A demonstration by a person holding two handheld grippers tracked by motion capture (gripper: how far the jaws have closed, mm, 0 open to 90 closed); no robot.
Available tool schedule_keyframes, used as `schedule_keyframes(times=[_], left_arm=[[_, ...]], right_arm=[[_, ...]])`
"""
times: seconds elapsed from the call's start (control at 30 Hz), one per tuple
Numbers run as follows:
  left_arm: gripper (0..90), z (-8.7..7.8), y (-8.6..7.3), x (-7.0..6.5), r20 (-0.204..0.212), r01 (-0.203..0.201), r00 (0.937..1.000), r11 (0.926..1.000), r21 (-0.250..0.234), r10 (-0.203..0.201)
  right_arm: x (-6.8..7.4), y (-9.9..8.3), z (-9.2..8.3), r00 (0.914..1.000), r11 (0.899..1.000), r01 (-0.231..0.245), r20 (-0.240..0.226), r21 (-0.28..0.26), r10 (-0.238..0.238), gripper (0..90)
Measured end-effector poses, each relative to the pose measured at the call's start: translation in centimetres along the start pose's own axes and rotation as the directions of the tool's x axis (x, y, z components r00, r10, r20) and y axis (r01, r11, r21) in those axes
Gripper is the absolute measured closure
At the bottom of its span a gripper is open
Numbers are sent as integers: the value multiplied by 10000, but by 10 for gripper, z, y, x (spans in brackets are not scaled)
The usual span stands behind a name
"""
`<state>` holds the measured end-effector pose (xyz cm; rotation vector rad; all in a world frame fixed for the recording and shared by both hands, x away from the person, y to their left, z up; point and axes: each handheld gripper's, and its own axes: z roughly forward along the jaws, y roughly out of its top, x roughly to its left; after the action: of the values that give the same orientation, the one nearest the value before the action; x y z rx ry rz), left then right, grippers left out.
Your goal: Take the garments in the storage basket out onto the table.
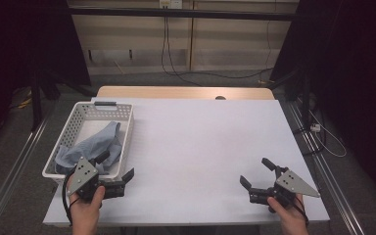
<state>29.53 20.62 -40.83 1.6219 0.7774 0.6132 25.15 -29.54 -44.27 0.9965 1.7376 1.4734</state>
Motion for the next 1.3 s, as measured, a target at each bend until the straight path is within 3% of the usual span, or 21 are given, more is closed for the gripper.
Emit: schedule_keyframes(times=[0.83,1.13,1.3], left_arm=[[16,1,3,8,19,68,10000,9996,267,-69],[18,-2,15,13,-129,24,9999,9994,335,-20],[18,0,22,16,12,-13,10000,9992,406,12]], right_arm=[[-2,0,2,9998,10000,-24,-189,63,26,19],[1,0,2,9995,10000,-9,-303,31,10,19],[1,0,1,9995,10000,-16,-330,-6,16,20]])
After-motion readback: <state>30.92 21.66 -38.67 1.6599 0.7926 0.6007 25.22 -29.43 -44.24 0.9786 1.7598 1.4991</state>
